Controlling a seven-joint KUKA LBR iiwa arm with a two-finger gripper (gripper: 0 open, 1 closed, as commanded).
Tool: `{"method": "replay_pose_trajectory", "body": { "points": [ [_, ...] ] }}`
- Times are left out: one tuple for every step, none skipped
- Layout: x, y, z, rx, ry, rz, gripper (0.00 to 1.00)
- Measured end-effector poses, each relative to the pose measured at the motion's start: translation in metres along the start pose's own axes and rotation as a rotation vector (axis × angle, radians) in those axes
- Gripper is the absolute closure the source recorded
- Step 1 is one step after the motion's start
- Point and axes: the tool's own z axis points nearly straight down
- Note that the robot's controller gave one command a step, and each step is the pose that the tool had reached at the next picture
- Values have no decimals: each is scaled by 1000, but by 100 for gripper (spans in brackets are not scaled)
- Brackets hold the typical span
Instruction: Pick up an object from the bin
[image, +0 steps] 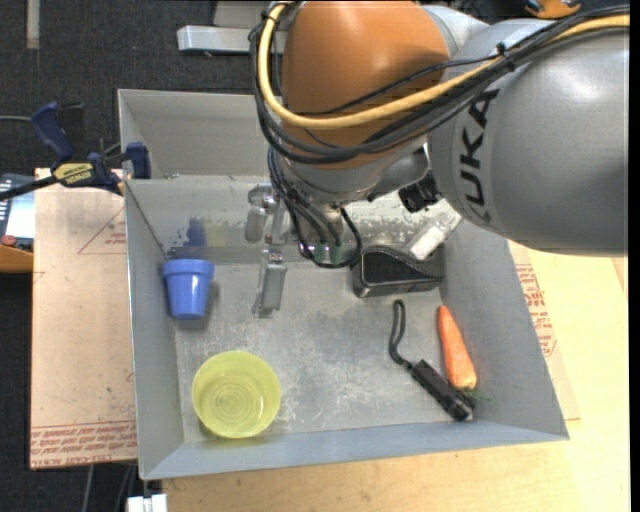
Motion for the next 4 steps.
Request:
{"method": "replay_pose_trajectory", "body": {
  "points": [
    [16,39,8,-2,0,-125,0],
    [-4,23,93,6,10,-127,0],
    [-5,25,88,2,3,-98,0],
    [6,32,183,3,10,-371,100]
  ]
}}
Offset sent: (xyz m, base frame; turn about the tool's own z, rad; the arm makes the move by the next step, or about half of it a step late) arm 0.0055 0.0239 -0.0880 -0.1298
